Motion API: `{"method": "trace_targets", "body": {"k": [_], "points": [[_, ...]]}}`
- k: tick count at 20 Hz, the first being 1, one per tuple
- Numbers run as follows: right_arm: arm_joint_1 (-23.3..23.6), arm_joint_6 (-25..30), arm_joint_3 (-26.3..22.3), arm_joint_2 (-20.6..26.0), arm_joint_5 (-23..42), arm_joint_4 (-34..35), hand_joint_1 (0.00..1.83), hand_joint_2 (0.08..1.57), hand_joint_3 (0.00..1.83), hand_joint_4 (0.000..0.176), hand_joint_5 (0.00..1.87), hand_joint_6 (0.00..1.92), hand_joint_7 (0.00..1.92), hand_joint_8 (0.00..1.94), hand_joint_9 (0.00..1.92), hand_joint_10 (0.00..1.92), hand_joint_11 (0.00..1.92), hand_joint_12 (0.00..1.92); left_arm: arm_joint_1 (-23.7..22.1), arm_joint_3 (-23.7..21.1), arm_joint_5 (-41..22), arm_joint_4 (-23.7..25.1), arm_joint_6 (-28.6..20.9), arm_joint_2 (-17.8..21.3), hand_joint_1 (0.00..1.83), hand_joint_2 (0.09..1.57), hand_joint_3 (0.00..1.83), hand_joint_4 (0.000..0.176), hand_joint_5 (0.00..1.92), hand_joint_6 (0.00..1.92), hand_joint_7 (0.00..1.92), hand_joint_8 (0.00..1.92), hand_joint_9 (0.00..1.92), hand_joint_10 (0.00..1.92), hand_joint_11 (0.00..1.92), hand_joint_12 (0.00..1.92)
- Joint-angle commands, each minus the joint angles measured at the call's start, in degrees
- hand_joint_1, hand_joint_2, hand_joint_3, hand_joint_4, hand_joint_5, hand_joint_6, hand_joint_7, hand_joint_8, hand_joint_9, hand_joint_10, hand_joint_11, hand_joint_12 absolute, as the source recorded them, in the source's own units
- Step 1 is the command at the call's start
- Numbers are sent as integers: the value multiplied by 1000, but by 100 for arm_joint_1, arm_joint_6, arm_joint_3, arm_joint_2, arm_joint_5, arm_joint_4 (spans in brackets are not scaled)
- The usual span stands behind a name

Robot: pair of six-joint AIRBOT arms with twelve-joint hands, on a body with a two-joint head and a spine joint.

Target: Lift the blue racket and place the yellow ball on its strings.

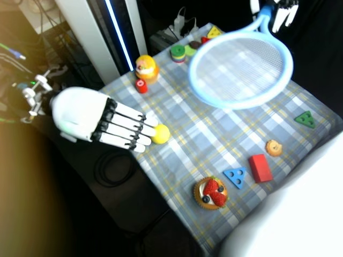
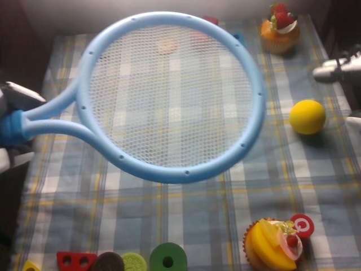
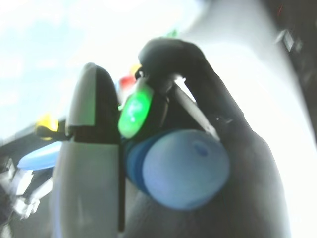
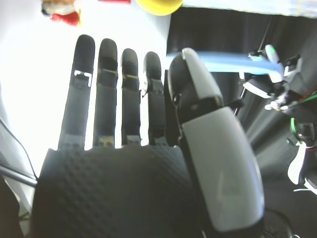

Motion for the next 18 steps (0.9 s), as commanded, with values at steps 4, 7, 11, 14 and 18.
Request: {"method": "trace_targets", "body": {"k": [4, 7, 11, 14, 18], "points": [[764, 797, 696, -513, -579, -756, 1075, 966, 0, 1, 418, 0, 488, 0, 589, 2, 265, 973, -81, 1, -431, 188, -26, -105, 1802, 1210, 0, 176, 835, 1921, 1157, 1921, 1498, 1921, 1308, 1818], [1244, 795, 1008, -805, -1455, -1329, 1205, 905, 1, 0, 473, 7, 573, 10, 622, 0, 322, 775, -102, 12, -345, 212, -26, -148, 1746, 1284, 17, 176, 821, 1921, 1169, 1921, 1529, 1921, 1184, 1649], [1530, 795, 1302, -1137, -2227, -1821, 1257, 957, 1, 0, 693, 7, 754, 24, 804, 59, 451, 970, -131, 49, -256, 232, -26, -221, 1718, 1286, 7, 176, 829, 1921, 1189, 1921, 1558, 1921, 1280, 1870], [1553, 795, 1306, -1128, -2170, -1818, 1368, 1050, 2, 0, 1107, 612, 1071, 765, 1060, 897, 897, 1114, -146, 78, -195, 258, -26, -239, 1683, 1261, 0, 176, 860, 1921, 1258, 1921, 1598, 1921, 1161, 1573], [1649, 792, 1021, -707, -1336, -1590, 1372, 1127, 3, 0, 1005, 761, 860, 1223, 892, 1281, 758, 1362, -160, 142, -46, 273, -26, -257, 1710, 1279, 0, 176, 888, 1921, 1249, 1921, 1595, 1921, 1141, 1437]]}}
